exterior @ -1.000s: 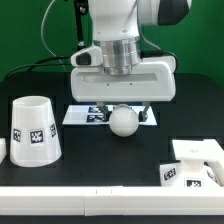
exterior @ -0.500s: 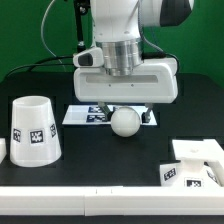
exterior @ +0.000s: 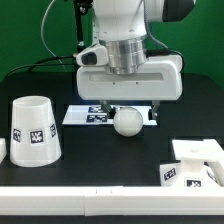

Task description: Assemble lamp

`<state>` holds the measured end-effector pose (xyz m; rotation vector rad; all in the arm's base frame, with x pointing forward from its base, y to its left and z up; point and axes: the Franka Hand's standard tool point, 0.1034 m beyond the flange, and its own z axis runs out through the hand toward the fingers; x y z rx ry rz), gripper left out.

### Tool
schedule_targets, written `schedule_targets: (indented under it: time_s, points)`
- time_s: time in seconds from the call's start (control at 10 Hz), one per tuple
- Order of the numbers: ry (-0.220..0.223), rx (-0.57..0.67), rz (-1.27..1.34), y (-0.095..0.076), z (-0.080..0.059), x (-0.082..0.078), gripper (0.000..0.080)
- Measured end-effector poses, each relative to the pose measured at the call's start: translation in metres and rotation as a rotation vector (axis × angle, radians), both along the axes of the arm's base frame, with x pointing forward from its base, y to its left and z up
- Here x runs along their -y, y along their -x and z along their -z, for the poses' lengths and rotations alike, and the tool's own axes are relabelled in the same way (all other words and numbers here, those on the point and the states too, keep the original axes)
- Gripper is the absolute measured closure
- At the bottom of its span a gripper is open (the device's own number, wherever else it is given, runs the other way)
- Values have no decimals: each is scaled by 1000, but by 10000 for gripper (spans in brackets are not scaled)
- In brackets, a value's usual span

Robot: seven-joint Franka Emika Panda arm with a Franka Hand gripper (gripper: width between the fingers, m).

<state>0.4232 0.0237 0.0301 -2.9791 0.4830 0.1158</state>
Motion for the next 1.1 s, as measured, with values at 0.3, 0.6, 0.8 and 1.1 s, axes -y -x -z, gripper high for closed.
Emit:
schedule_targets:
  time_s: [0.3, 0.6, 0.8, 1.1]
  points:
    - [-10, -26, -133, -2, -4, 3, 101]
    - [-1, -57, -213, -5, -4, -14, 101]
    - [-5, -63, -225, -1, 6, -16, 101]
    - [-5, -64, -226, -1, 6, -16, 101]
